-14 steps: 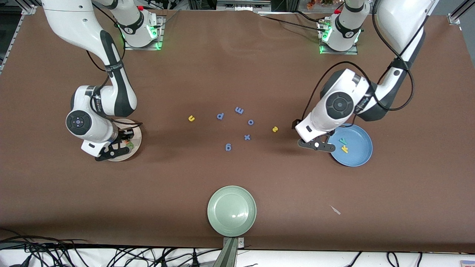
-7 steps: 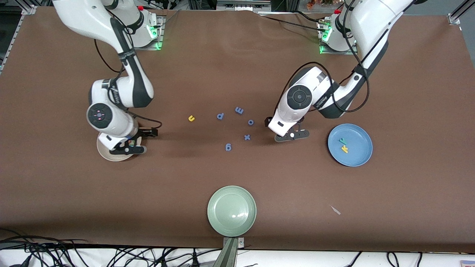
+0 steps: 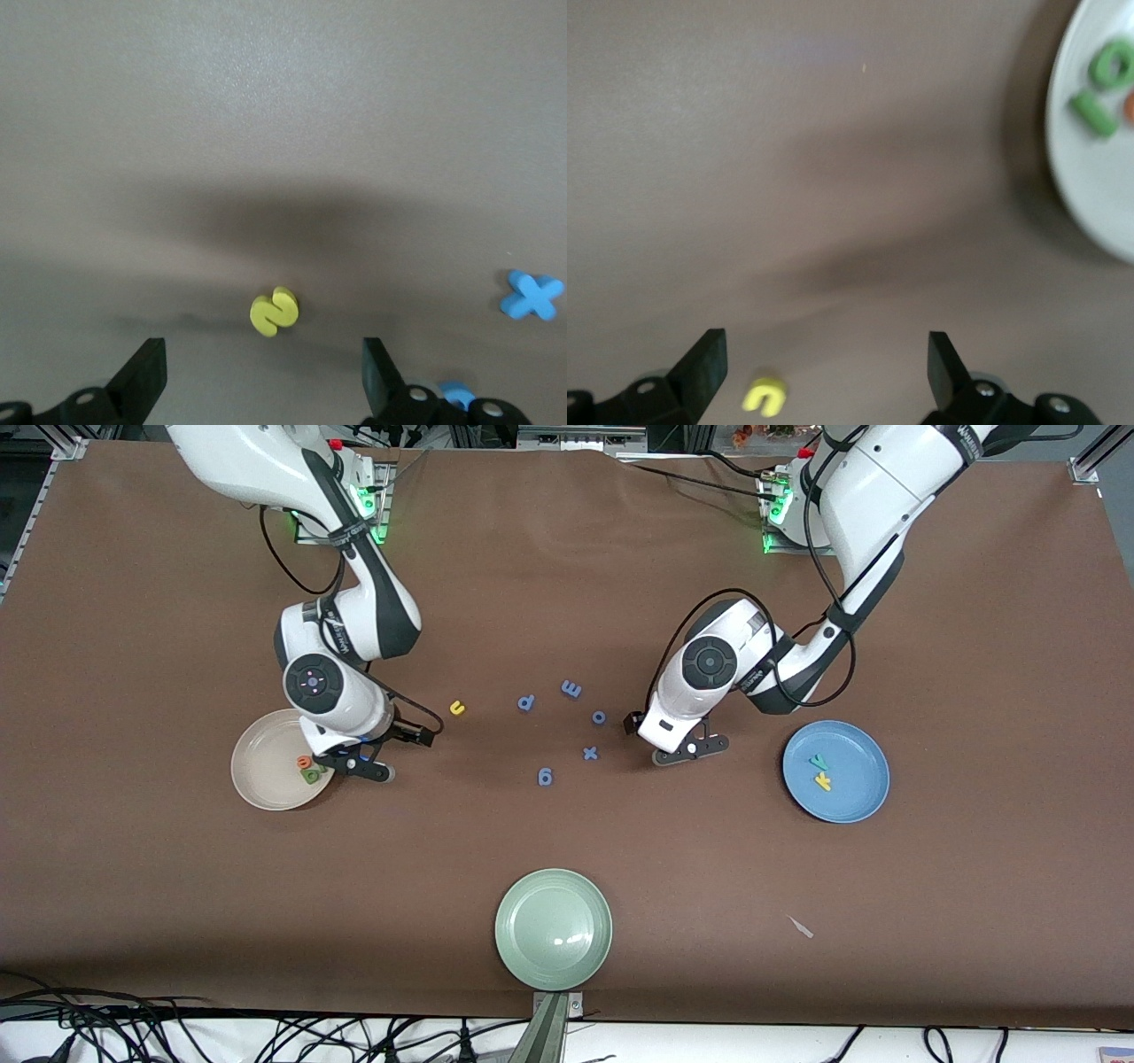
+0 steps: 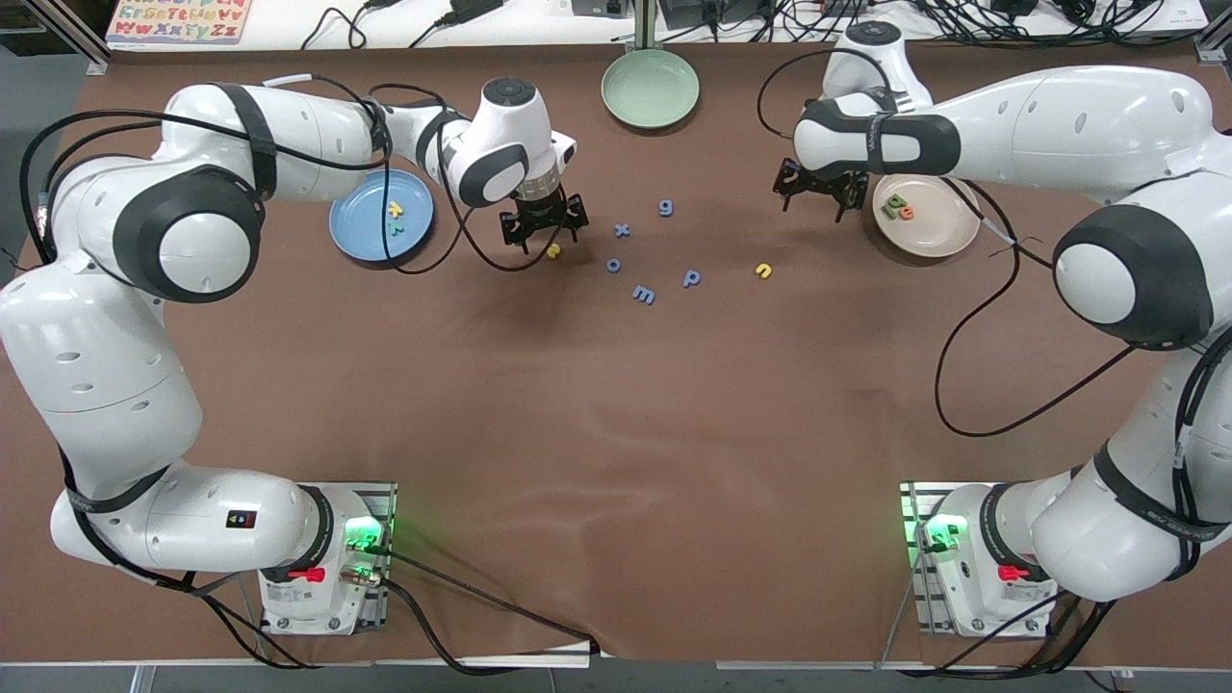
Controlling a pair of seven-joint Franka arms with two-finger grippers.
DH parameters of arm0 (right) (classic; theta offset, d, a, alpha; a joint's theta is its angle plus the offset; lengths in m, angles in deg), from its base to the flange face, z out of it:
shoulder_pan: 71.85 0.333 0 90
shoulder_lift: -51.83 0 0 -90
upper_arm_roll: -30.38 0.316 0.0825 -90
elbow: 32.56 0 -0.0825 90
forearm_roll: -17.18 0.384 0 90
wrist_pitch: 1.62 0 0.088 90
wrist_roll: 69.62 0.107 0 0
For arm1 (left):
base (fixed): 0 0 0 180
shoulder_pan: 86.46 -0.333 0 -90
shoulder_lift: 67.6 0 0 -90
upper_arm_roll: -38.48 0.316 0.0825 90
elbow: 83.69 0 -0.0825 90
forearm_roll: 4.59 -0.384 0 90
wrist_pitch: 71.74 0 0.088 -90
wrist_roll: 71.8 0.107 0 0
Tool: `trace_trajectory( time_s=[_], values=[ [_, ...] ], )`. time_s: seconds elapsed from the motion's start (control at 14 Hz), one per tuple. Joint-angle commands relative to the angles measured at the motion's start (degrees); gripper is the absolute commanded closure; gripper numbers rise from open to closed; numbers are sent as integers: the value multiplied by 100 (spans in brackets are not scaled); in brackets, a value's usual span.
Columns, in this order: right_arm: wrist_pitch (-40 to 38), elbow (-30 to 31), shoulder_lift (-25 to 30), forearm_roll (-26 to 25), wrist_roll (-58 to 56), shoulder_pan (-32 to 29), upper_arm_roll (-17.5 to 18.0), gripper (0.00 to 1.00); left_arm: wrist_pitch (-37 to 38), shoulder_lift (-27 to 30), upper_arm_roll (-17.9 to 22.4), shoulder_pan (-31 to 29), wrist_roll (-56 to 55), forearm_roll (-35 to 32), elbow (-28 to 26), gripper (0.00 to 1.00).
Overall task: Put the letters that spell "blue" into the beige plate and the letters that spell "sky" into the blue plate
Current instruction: 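Grasp the yellow s with the left gripper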
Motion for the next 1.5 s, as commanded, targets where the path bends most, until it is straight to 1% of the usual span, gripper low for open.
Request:
trace_trajectory(
  time_s=[0.0, 0.07, 0.21, 0.36, 0.43, 0.57, 0.71, 0.79, 0.86, 0.93, 1.14, 1.36, 1.43],
  values=[
    [112, 147, 133, 47, 1155, 235, 77, 0, -177, -168, -35, -8, -374, -720, -21, 17],
    [139, 156, 125, 30, 1594, 341, 77, 0, -177, -194, -26, -17, -444, -888, -21, 20],
    [209, 217, 124, 3, 2229, 509, 77, 0, -177, -230, -26, -8, -471, -925, -21, 34],
    [524, 445, 168, -6, 2494, 518, 86, 0, -177, -265, -26, -8, -471, -925, -21, 49],
    [743, 594, 203, -6, 2635, 527, 103, 0, -177, -291, -26, 1, -480, -925, -12, 51],
    [1244, 954, 300, -6, 2916, 527, 243, 0, -177, -283, -35, -8, -480, -925, -12, 68],
    [1579, 1253, 396, -6, 3040, 527, 314, 0, -168, -256, -44, -8, -471, -925, 6, 89],
    [1824, 1437, 423, -6, 3066, 527, 323, 0, -125, -230, -52, -43, -445, -925, 23, 97],
    [2087, 1596, 441, -6, 3067, 527, 323, 0, -63, -151, -70, -78, -401, -925, 49, 99],
    [2334, 1728, 441, -6, 3067, 527, 332, 0, 129, 49, -70, -113, -340, -925, 58, 99],
    [2678, 1948, 423, 12, 3075, 527, 420, 0, 1156, 507, -79, -279, 449, -829, 208, 98],
    [2801, 2001, 380, 12, 3207, 527, 437, 2, 1623, 824, -122, -753, 1537, -811, 164, 97],
    [2837, 2002, 362, 12, 3199, 536, 446, 7, 1790, 938, -149, -972, 1968, -811, 173, 96]
  ],
)
